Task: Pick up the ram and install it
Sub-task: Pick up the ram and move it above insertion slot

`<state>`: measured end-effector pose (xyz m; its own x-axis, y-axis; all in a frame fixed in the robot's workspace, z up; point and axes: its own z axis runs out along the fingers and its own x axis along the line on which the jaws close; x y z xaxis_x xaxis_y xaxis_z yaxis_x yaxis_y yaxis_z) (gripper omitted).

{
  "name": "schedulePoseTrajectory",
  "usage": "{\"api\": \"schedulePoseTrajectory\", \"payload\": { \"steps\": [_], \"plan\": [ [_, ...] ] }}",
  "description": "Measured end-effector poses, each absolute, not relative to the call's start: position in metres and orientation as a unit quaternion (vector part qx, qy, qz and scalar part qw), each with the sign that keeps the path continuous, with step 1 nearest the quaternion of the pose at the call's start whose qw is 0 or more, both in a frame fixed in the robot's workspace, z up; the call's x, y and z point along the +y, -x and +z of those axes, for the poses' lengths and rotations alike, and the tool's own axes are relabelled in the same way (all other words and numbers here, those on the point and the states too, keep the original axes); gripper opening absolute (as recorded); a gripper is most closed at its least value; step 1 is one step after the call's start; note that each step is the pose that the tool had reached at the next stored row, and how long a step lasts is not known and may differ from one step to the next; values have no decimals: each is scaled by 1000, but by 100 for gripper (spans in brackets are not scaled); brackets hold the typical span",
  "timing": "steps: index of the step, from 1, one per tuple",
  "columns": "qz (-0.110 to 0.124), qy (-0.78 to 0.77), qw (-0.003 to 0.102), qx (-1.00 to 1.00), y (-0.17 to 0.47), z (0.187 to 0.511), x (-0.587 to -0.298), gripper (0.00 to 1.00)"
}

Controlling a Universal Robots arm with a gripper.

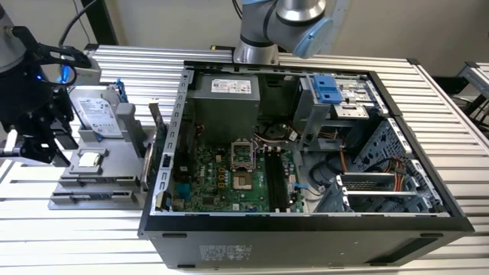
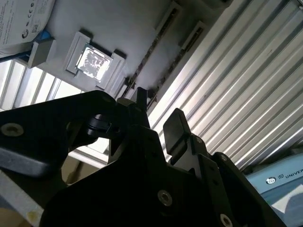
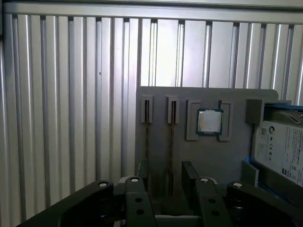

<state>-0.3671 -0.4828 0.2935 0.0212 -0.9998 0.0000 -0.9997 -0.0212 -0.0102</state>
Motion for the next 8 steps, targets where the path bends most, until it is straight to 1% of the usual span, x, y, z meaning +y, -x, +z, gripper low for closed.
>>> {"api": "schedulePoseTrajectory", "payload": {
  "steps": [8],
  "plan": [
    [-4,714,4,700,367,279,-485,100]
  ]
}}
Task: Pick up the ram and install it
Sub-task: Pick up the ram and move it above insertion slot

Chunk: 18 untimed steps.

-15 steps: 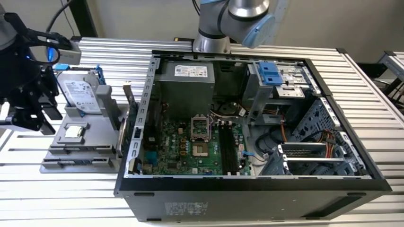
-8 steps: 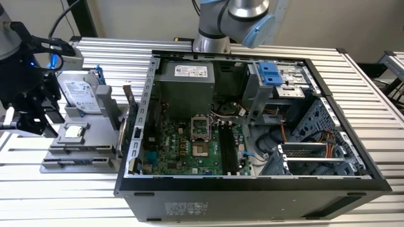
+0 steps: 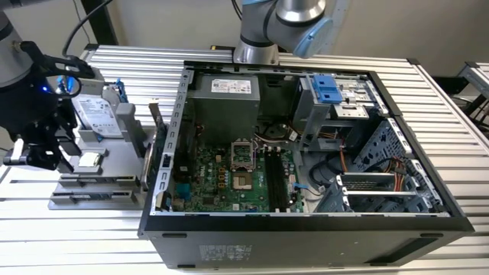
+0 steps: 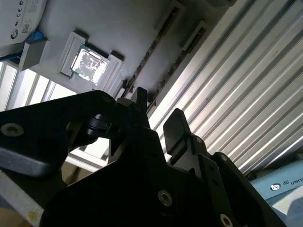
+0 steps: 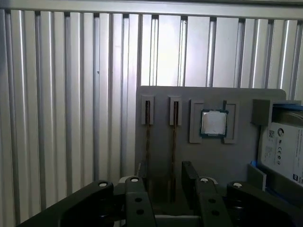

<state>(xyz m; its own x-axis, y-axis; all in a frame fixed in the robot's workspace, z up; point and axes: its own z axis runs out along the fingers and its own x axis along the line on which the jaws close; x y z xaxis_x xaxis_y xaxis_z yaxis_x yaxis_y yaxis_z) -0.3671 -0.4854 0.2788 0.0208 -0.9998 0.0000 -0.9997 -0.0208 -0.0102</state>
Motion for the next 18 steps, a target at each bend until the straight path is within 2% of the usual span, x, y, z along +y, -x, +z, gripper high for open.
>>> {"api": "schedulePoseTrajectory", "payload": {
  "steps": [10,18],
  "plan": [
    [-4,714,3,700,367,261,-488,100],
    [-9,714,-2,700,367,251,-489,100]
  ]
}}
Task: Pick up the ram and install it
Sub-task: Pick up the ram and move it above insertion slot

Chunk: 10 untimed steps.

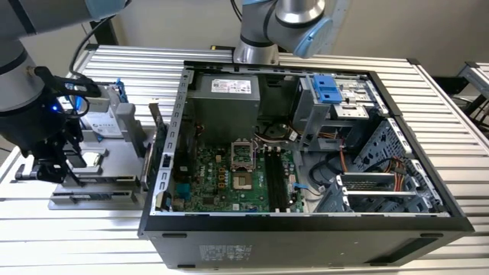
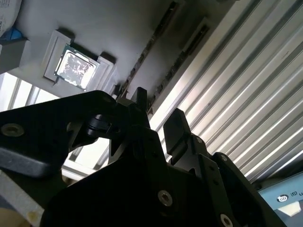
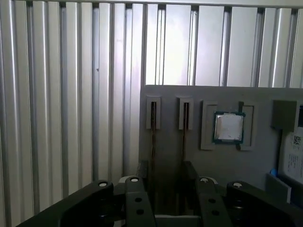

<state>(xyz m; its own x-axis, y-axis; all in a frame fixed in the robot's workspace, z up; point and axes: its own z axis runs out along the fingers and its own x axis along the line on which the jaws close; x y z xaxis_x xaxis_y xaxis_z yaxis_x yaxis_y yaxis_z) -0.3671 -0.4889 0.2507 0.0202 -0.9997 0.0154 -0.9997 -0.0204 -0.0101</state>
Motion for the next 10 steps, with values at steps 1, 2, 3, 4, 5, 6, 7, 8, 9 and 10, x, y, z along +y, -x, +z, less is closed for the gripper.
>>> {"api": "schedulePoseTrajectory", "payload": {
  "steps": [1,2,3,4,5,6,7,8,9,10],
  "plan": [
    [9,-714,2,-700,367,249,-489,100],
    [9,-714,2,-700,367,247,-490,100],
    [10,-713,2,-701,367,245,-491,100],
    [10,-712,2,-702,367,243,-491,100],
    [10,-712,3,-702,367,242,-491,100],
    [10,-712,3,-702,367,240,-492,100],
    [10,-712,2,-702,367,238,-492,100],
    [9,-712,3,-702,367,236,-492,100],
    [9,-712,3,-702,367,234,-493,100],
    [9,-712,3,-702,367,233,-493,100]
  ]
}}
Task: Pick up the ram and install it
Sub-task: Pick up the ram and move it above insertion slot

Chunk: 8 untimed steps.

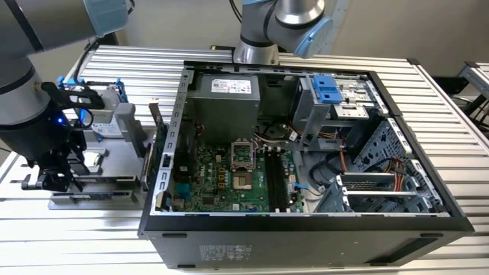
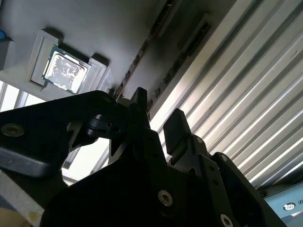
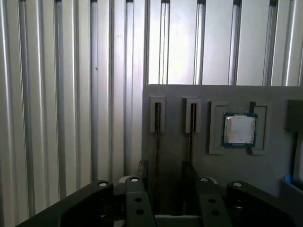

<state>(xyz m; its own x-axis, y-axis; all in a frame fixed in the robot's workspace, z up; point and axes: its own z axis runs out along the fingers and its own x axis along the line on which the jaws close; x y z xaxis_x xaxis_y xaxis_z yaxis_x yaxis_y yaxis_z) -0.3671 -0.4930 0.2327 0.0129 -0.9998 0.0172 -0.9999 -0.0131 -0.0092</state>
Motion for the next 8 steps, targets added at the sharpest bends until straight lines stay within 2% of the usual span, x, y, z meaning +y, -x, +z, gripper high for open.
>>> {"api": "schedulePoseTrajectory", "payload": {
  "steps": [8],
  "plan": [
    [9,-712,3,-702,367,218,-496,100]
  ]
}}
